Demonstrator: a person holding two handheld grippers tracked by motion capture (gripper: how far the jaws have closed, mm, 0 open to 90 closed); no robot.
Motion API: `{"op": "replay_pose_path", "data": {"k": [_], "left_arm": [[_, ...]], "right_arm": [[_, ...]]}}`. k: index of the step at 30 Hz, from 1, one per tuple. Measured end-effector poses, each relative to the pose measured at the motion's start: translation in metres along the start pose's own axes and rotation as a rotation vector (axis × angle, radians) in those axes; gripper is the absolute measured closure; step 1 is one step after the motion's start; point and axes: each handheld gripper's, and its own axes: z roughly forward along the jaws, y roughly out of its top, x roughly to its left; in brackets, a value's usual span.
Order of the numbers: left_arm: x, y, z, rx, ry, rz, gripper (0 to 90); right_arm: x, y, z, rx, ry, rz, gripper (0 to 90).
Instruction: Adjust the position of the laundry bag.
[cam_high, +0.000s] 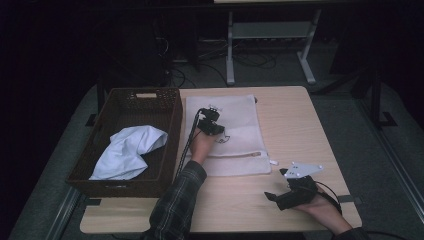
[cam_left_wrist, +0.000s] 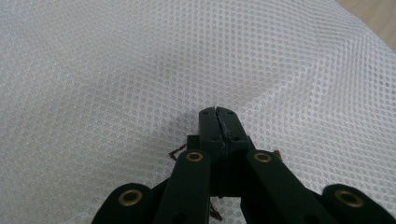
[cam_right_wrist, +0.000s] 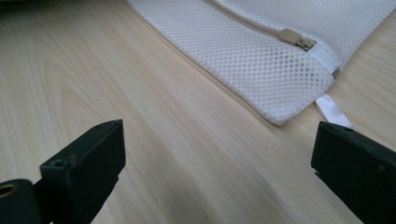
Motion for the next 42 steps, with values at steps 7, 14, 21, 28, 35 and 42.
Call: {"op": "replay_pose_path", "data": {"k": [7,14,21,28,35,42], "left_arm": [[-0.012,-0.009,-0.004,-0.005,-0.024,0.018,89.9],[-0.026,-0.019,-0.009,-0.006,-0.043,0.049,89.9],[-0.035,-0.025,-0.013,-0.004,-0.071,0.057,89.9],[-0.045,-0.031,-0.015,0.000,-0.094,0.069,89.9],[-0.057,-0.035,-0.016,-0.001,-0.121,0.083,89.9],[-0.069,-0.035,-0.013,0.003,-0.146,0.102,89.9]], "right_arm": [[0.000,0.000,0.000,0.000,0.000,0.000,2.3],[0.000,0.000,0.000,0.001,-0.001,0.001,2.3],[0.000,0.000,0.000,0.002,-0.001,0.000,2.3],[0.000,0.000,0.000,0.000,-0.002,0.002,2.3],[-0.001,0.000,0.000,-0.001,-0.004,0.002,2.3],[-0.001,0.000,0.000,-0.001,-0.004,0.001,2.3]]}}
